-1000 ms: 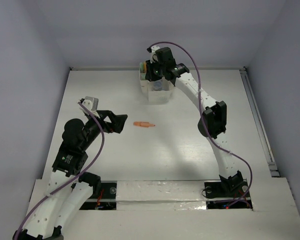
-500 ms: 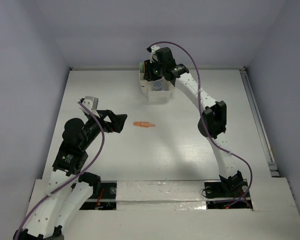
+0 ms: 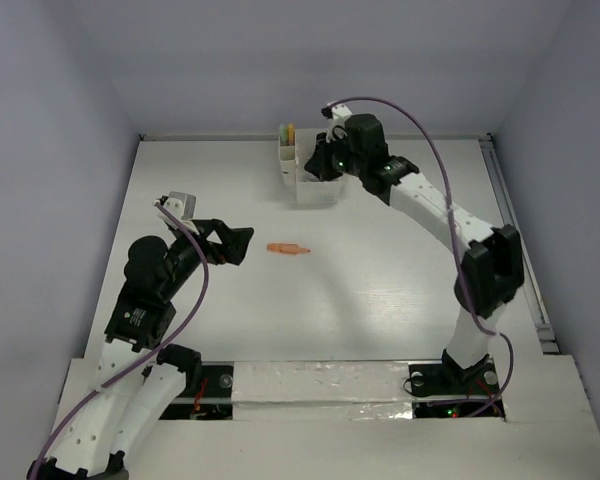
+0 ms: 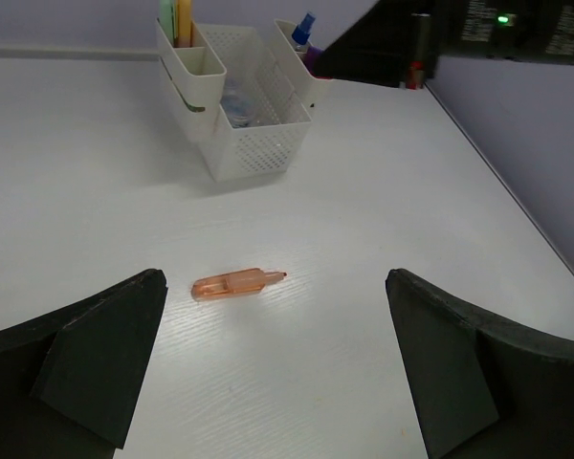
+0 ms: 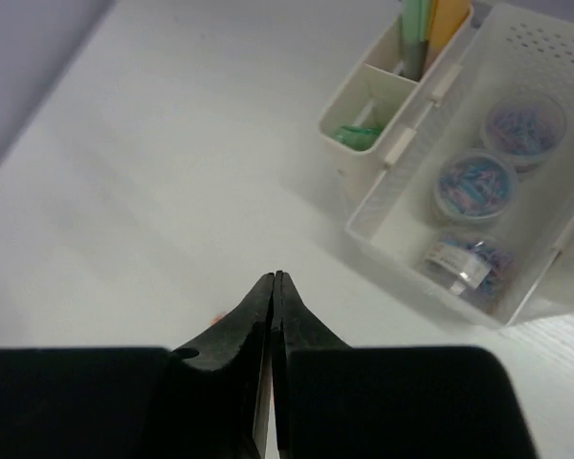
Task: Sort the stationery into containers
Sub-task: Pick up the pen from the center of the board.
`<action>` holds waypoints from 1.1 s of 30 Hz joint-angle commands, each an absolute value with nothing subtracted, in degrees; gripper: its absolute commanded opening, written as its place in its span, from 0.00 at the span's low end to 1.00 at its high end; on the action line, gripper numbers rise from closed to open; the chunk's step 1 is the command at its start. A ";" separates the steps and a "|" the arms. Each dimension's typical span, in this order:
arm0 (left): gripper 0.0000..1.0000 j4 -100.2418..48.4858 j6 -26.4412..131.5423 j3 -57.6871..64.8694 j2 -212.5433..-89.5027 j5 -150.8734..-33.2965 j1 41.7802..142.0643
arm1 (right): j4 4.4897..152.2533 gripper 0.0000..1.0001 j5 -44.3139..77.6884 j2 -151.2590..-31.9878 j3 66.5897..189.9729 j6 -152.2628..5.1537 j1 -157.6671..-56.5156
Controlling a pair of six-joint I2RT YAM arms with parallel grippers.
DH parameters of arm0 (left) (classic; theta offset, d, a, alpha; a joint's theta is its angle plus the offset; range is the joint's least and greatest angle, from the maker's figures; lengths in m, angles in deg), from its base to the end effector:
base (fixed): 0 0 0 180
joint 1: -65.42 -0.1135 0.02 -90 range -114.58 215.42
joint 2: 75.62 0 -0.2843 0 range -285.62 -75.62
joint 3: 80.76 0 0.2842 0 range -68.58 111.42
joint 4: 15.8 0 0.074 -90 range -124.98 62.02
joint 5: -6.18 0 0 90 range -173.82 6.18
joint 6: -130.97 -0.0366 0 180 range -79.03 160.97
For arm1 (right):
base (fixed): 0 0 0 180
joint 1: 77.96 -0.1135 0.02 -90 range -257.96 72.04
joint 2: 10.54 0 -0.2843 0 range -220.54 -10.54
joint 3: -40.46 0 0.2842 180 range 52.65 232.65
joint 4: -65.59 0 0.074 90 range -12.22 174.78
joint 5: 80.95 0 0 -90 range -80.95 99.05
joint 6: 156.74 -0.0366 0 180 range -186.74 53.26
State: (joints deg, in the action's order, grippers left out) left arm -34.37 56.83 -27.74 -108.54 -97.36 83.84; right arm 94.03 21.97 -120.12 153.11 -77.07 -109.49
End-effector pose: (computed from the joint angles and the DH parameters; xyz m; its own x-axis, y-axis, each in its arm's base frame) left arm 0.1470 -0.0580 0.3686 -0.1203 -0.2400 -0.9633 0.5160 0.8138 -0.2672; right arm 0.4203 0.2675 0.3496 -0.4816 -0.0904 -0.8717 -0.6054 0.7536 0.2563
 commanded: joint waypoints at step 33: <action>0.99 -32.64 56.79 -27.80 -107.26 -95.52 82.56 | 104.30 0.65 27.77 -130.59 150.97 -52.07 -123.05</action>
State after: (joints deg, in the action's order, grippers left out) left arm -34.31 56.85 -27.76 -107.36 -96.53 82.92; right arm 96.08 27.59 -126.68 145.31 -61.51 -122.67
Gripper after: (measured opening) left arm 0.989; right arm 0.629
